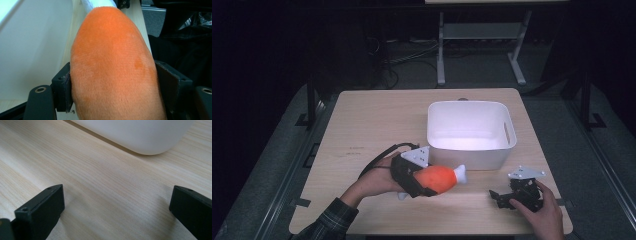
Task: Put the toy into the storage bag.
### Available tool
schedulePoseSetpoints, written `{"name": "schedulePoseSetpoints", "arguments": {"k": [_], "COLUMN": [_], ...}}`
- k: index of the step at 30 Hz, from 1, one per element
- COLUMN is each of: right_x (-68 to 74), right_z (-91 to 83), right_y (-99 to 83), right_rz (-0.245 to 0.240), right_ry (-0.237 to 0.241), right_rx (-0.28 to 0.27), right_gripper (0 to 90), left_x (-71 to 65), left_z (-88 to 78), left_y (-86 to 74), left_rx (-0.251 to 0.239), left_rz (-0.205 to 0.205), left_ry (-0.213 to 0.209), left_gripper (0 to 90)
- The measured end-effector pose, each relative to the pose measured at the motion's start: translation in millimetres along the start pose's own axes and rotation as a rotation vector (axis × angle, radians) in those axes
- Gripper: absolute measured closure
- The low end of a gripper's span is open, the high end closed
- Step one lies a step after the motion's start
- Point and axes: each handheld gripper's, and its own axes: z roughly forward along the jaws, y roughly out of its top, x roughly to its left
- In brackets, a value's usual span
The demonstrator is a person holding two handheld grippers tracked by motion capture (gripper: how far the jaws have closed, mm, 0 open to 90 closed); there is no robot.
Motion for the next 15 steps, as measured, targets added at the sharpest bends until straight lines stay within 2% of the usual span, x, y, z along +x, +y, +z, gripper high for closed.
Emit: {"name": "schedulePoseSetpoints", "arguments": {"k": [8,15], "right_x": [0.0,0.1], "right_z": [0.1,0.0], "right_y": [0.0,0.0], "right_rz": [0.001,0.001], "right_ry": [-0.001,-0.001], "right_rx": [-0.001,-0.001], "right_gripper": [0.0,0.0], "left_x": [3.7,6.8], "left_z": [-7.1,-10.6], "left_y": [11.9,21.2], "left_rx": [-0.014,-0.005], "left_rz": [0.02,0.041], "left_ry": [-0.017,-0.018], "left_gripper": [25.4,25.4]}}
